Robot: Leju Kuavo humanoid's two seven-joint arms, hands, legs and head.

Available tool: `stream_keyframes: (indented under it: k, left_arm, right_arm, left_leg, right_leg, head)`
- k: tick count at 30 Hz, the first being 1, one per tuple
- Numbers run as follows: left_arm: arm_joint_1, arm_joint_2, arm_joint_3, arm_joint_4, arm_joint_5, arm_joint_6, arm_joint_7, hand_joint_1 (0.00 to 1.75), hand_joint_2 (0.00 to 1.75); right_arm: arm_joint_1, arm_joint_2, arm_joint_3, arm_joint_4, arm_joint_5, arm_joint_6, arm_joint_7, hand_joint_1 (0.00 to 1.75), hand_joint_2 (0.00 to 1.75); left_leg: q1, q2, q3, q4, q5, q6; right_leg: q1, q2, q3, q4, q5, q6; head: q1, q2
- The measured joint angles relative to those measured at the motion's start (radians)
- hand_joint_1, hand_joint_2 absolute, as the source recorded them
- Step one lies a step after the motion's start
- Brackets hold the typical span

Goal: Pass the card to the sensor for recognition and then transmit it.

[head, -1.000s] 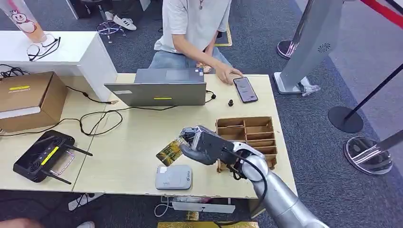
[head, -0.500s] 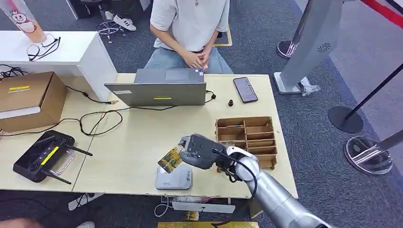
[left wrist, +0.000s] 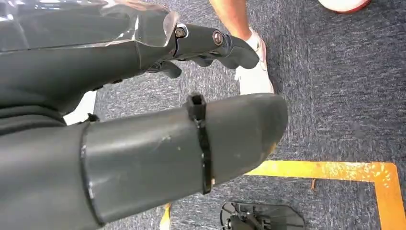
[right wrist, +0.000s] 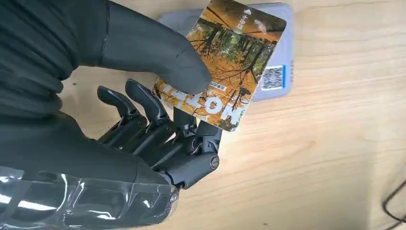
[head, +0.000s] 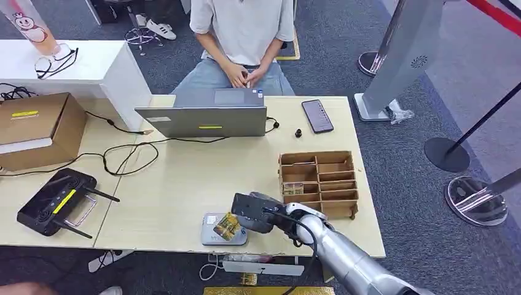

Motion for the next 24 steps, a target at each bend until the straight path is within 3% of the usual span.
stream_keyframes:
  k: [11, 24]
  left_arm:
    - [-0.007, 0.0, 0.0, 0.0, 0.0, -0.002, 0.0, 0.0, 0.0]
    - [-0.01, 0.0, 0.0, 0.0, -0.002, -0.005, 0.002, 0.0, 0.0]
  right_arm:
    - [-0.007, 0.008, 0.028, 0.044, 0.063, -0.037, 0.023, 1.75, 1.75]
    - [-0.037, 0.036, 0.034, 0.083, 0.048, -0.045, 0.032, 1.75, 1.75]
  left_leg:
    - [0.0, 0.0, 0.0, 0.0, 0.0, 0.0]
    - [0.0, 0.0, 0.0, 0.0, 0.0, 0.0]
  right_leg:
    - [0.0, 0.0, 0.0, 0.0, 0.0, 0.0]
    - [0.0, 0.0, 0.0, 0.0, 0.0, 0.0]
  head:
    - [0.0, 0.0]
    - [0.0, 0.0]
